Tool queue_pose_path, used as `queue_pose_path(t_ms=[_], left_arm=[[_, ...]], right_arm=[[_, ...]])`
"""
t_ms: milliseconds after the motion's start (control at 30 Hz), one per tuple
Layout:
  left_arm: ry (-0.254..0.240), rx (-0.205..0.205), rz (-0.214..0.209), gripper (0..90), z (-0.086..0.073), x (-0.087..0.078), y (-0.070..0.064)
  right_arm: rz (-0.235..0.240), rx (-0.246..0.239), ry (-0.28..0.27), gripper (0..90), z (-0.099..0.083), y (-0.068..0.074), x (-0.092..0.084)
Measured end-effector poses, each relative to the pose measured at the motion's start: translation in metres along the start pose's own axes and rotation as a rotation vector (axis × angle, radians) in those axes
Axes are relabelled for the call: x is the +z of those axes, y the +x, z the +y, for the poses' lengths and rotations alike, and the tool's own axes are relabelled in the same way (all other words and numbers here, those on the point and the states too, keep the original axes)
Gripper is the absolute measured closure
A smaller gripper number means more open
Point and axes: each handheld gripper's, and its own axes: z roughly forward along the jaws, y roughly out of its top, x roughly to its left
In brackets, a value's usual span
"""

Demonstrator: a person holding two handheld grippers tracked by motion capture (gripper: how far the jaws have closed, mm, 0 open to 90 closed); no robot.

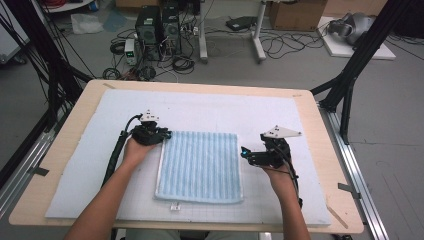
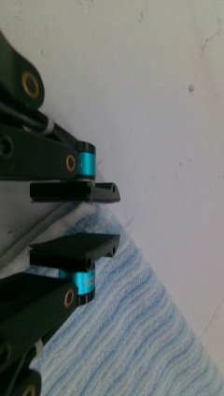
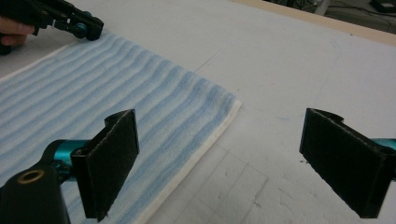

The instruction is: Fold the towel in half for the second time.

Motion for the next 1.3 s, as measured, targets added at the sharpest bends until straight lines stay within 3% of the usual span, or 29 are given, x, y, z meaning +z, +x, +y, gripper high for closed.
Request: queue_pose_path(t_ms=[67,267,433,500,733,900,1067,1200,1300], left_arm=[[0.005,0.022,0.003,84.2,0.0,0.0,-0.003],[-0.004,-0.009,-0.011,85.8,-0.001,0.0,0.0],[-0.003,-0.009,-0.01,85.9,-0.001,0.0,0.0],[-0.005,-0.012,-0.01,86.0,-0.001,0.0,0.0],[-0.007,-0.019,-0.011,86.2,-0.001,0.0,0.0],[-0.005,-0.009,-0.006,86.2,-0.002,-0.001,0.0],[-0.004,-0.013,-0.005,86.2,-0.002,-0.001,0.0],[-0.005,-0.013,-0.005,86.2,-0.002,-0.001,0.0],[-0.008,-0.001,0.004,86.2,-0.002,-0.001,-0.002]], right_arm=[[0.002,0.004,0.002,11.0,0.001,0.001,0.002],[-0.005,0.005,0.02,11.0,0.006,0.003,0.016],[-0.024,0.004,0.047,11.5,0.014,0.0,0.032],[-0.021,0.002,0.075,19.4,0.019,-0.003,0.041],[-0.029,0.018,0.175,31.5,0.02,-0.017,0.081],[-0.007,0.033,0.195,45.6,0.014,-0.022,0.099],[0.005,0.024,0.207,53.8,0.012,-0.02,0.107],[0.031,0.011,0.208,67.1,0.012,-0.019,0.107],[0.046,0.009,0.215,81.9,0.013,-0.017,0.107]])
